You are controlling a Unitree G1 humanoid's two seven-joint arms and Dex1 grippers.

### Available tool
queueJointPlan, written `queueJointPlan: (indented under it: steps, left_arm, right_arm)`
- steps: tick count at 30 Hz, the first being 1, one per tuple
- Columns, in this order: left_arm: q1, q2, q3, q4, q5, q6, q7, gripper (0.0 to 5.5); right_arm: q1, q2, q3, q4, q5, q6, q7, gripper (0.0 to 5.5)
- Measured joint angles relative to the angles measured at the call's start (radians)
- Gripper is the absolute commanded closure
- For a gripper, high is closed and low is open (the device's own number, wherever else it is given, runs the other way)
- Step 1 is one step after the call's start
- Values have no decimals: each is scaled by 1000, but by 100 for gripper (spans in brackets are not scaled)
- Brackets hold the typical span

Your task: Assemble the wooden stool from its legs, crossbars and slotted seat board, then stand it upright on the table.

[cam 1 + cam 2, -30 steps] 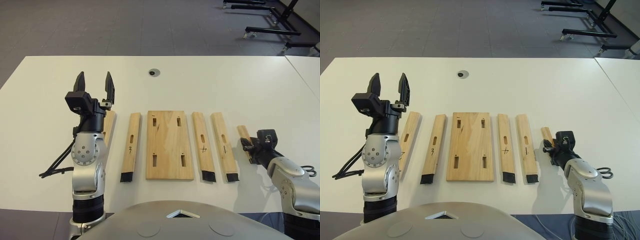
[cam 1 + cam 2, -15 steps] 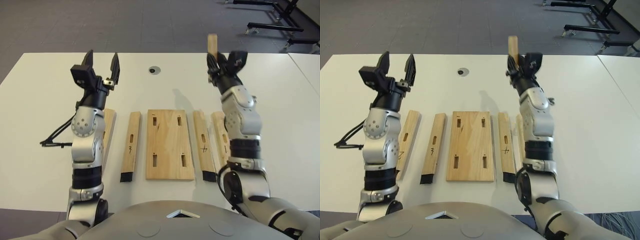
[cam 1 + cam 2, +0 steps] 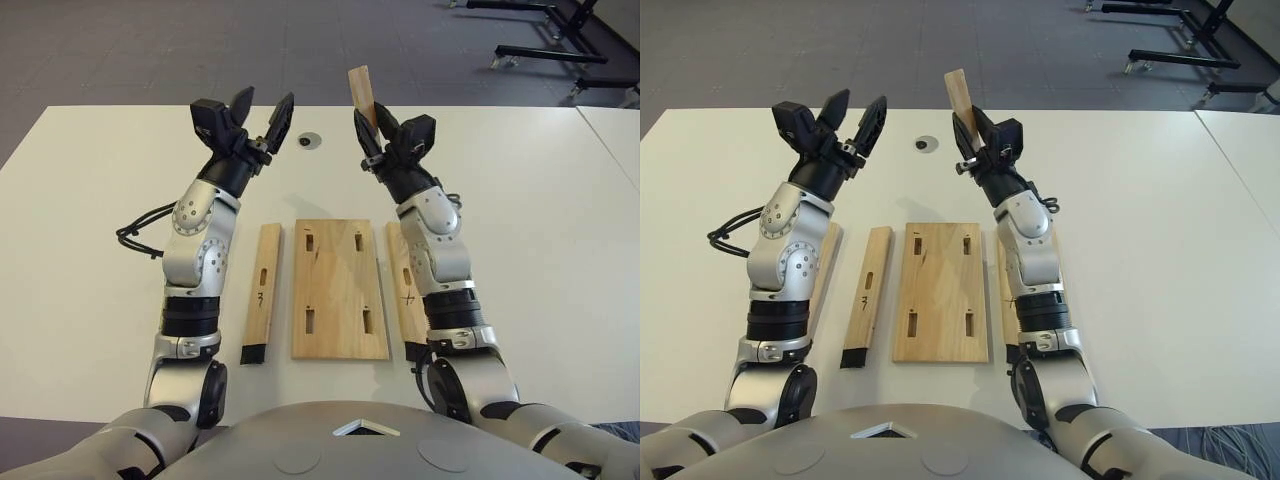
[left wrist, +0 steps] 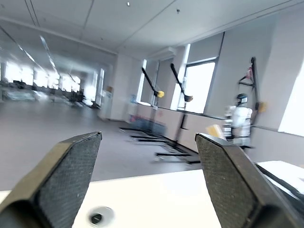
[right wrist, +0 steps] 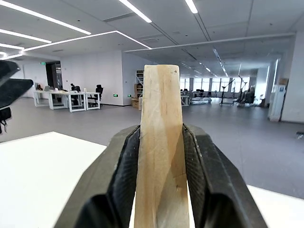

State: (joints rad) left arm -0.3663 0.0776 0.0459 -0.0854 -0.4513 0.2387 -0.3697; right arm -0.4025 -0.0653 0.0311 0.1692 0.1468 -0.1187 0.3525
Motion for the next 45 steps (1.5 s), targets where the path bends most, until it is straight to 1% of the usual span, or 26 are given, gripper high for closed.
queueJointPlan:
  steps: [2,4,12,14,18,22,25,27,28,32,35,45]
  left_arm:
    - [5,0,-5,-40,-91,91,-46,189]
    - [8,-3,-14,-68,-129,135,-61,189]
    - [-2,-27,-33,-34,-129,139,-74,189]
    - [-3,-36,-28,-25,-139,140,-76,189]
    - [-17,-52,13,-24,-205,158,-76,189]
    - [-29,-62,41,-27,-284,218,-68,189]
    - [-31,-61,43,-35,-319,253,-73,189]
    - [-31,-56,36,-50,-321,265,-76,218]
    - [-31,-50,34,-54,-321,270,-76,242]
    - [-31,-43,42,-54,-326,284,-72,293]
    - [-31,-42,48,-53,-343,305,-59,344]
    - [-31,-1,9,-30,-297,326,-62,498]
  right_arm:
    - [0,-11,11,-2,-12,-19,23,420]
    - [-3,-12,18,-2,-10,-33,46,420]
    - [-13,19,75,-5,-8,-76,80,420]
    - [1,40,84,-37,13,-65,80,420]
    - [57,53,135,-81,20,-37,102,420]
    - [89,39,186,-87,6,-38,136,420]
    - [96,32,187,-79,-11,-47,136,420]
    - [94,31,187,-75,-13,-64,137,421]
    - [94,31,186,-70,-14,-72,136,421]
    - [89,29,181,-61,-21,-83,136,421]
    - [89,20,180,-60,-21,-92,143,421]
    - [86,13,172,-58,-29,-103,134,421]
